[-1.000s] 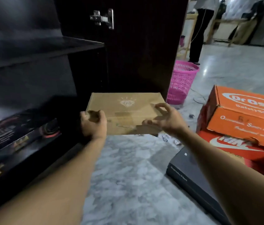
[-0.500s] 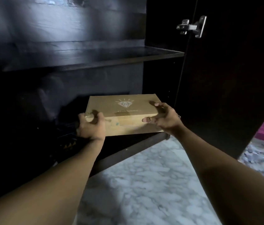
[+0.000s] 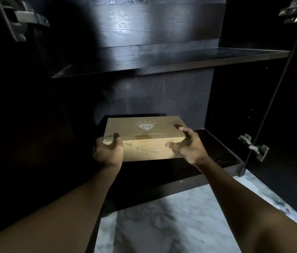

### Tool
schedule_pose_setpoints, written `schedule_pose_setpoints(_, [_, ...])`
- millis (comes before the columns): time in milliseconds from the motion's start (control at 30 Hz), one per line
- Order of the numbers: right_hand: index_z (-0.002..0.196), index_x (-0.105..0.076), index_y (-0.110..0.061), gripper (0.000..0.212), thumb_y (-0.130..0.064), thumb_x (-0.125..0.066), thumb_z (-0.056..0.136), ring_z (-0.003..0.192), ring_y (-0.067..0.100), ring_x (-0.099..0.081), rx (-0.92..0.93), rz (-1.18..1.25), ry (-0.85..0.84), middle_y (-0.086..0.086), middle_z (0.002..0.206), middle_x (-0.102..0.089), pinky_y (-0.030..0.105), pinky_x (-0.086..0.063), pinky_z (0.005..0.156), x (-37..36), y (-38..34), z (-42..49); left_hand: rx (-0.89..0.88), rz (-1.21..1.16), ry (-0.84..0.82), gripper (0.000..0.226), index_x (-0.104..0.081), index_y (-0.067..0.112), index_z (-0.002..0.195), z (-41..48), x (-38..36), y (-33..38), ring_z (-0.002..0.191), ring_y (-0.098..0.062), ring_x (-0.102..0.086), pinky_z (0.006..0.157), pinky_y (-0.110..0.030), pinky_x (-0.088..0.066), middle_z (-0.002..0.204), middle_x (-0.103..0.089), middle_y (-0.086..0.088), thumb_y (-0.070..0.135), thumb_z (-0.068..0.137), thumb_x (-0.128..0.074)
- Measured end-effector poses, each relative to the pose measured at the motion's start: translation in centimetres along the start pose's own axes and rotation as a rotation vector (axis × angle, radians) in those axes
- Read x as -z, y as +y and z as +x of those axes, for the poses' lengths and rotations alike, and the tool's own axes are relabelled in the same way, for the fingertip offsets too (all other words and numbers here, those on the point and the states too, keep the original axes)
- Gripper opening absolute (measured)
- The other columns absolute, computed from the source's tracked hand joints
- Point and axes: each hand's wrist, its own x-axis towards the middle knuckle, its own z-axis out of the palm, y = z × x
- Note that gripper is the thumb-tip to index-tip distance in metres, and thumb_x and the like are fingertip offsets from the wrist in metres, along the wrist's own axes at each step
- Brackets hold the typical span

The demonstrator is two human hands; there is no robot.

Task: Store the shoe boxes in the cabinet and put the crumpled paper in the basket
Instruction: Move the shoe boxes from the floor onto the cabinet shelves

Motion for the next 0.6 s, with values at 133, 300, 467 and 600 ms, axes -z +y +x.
schedule_pose_setpoints(133, [0.135, -0.050, -0.021, 0.079, -0.014, -0.089, 0.067, 0.128, 0.014, -0.043, 0.004, -0.018, 0.046, 0.000, 0.138, -0.035, 0.012, -0.040, 0.100, -1.1, 0.2, 1.5, -0.013, -0.001, -0.070, 0.052, -0.048, 0.013, 0.140, 0.7, -0.6, -0.4, 0.123, -0.036, -0.053, 0.101, -0.037, -0.043, 0.134, -0.056, -0.015, 0.025, 0.091, -0.064])
schedule_pose_setpoints(300, [0.146, -0.037, -0.019, 0.085, -0.009, -0.083, 0.075, 0.128, 0.016, -0.040, -0.004, -0.055, 0.101, 0.003, 0.140, -0.033, 0.003, -0.037, 0.090, -3.0, 0.2, 2.5, -0.132, 0.217, -0.200, 0.069, -0.029, 0.017, 0.152, 1.1, -0.7, -1.7, 0.128, -0.040, -0.044, 0.105, -0.042, -0.038, 0.143, -0.040, -0.021, 0.027, 0.092, -0.061])
schedule_pose_setpoints(467, [0.152, -0.020, -0.032, 0.093, -0.019, -0.079, 0.082, 0.131, 0.025, -0.027, -0.072, -0.155, 0.111, 0.009, 0.150, -0.011, 0.005, -0.046, 0.057, -4.6, -0.1, 2.7, -0.419, 0.582, -0.268, 0.081, -0.017, 0.022, 0.154, 0.1, -0.4, -3.2, 0.144, -0.035, -0.012, 0.113, -0.049, -0.029, 0.159, -0.002, -0.015, 0.043, 0.087, -0.058])
schedule_pose_setpoints(600, [0.156, -0.003, -0.035, 0.108, -0.041, -0.079, 0.079, 0.130, 0.028, -0.022, -0.044, -0.405, 0.175, 0.011, 0.145, -0.012, 0.024, -0.050, 0.088, -5.0, 0.0, 2.9, -0.403, 0.684, -0.396, 0.084, -0.003, 0.025, 0.155, -0.2, -0.3, -4.1, 0.149, -0.024, 0.006, 0.118, -0.046, -0.015, 0.163, 0.012, -0.002, 0.045, 0.090, -0.053])
